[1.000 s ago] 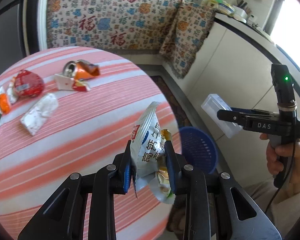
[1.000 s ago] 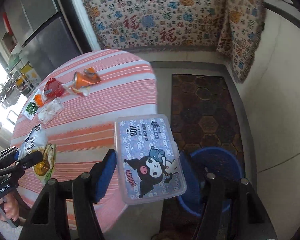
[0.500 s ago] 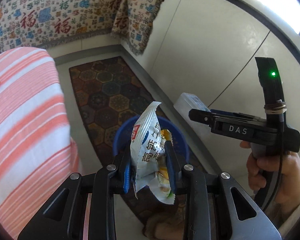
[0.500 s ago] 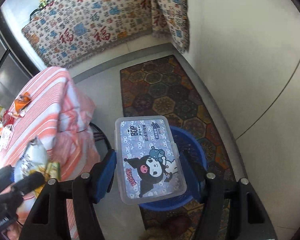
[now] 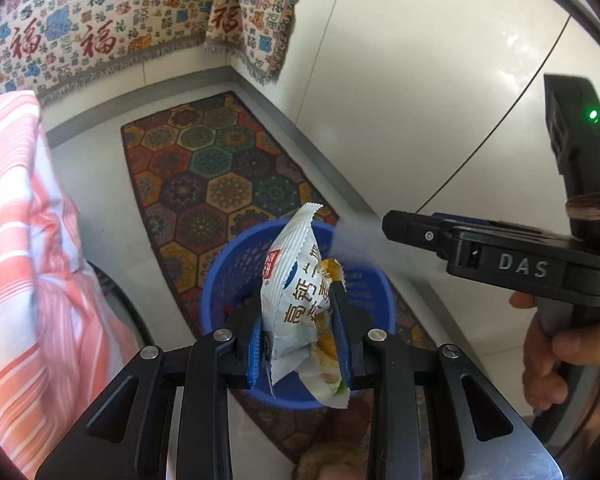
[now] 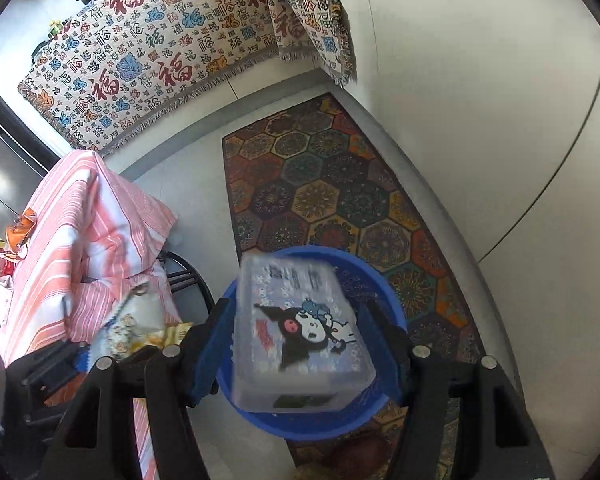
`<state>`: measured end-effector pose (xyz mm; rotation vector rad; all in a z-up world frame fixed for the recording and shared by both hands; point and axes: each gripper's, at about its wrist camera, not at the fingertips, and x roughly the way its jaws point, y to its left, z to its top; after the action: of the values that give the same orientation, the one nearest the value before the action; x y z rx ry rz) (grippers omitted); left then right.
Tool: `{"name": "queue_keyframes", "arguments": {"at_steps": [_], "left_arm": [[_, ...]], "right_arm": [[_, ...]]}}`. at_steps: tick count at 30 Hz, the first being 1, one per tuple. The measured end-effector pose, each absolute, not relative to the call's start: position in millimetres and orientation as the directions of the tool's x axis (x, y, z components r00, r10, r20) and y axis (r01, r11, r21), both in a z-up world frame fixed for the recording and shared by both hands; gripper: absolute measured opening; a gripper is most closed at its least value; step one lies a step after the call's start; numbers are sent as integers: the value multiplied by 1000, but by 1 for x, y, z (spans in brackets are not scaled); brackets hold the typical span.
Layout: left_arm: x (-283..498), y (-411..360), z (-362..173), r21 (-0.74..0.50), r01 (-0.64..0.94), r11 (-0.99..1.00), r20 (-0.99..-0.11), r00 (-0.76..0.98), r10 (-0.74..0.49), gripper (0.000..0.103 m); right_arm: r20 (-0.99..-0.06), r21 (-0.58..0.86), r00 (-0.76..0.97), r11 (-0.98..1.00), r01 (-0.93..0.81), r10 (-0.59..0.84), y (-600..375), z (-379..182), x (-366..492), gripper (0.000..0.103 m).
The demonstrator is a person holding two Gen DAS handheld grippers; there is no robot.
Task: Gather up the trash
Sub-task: 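Carry the chip bag and clear box over the blue wastebasket and open both tools, then return both open tools to the table above the remaining trash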
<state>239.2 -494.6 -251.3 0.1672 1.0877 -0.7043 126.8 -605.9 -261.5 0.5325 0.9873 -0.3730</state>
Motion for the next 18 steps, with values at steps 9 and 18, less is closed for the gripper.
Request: {"name": "queue_keyframes", "arguments": {"at_steps": [9, 18], "left_arm": [[247, -511, -271, -169, 617, 769, -861, 288, -420, 76], [222, -451, -207, -216, 556, 802, -792, 380, -477, 81]], "right_arm": [[-850, 275, 521, 780, 563, -76, -615, -266, 127, 68], [-701, 170, 658, 831, 529, -275, -594, -206, 119, 71]]}}
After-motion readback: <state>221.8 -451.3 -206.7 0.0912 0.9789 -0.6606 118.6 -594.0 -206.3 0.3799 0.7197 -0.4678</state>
